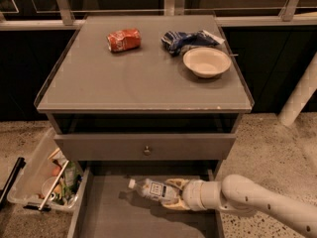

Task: Place blue plastic bottle into middle drawer

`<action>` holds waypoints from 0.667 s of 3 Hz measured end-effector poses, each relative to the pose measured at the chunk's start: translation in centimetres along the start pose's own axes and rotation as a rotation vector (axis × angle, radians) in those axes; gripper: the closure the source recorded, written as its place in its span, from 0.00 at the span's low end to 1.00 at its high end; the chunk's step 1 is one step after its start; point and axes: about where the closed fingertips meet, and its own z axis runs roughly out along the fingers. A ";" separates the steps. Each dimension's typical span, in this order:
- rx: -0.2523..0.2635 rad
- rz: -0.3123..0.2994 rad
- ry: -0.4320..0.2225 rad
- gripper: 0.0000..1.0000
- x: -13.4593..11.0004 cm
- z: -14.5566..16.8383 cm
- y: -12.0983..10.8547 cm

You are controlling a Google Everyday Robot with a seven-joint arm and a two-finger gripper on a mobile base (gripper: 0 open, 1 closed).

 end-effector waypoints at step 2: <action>-0.068 0.010 -0.011 1.00 3.6 4.3 0.8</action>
Offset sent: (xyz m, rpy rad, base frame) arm 0.0073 0.0199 -0.0869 0.0066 0.0792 0.0800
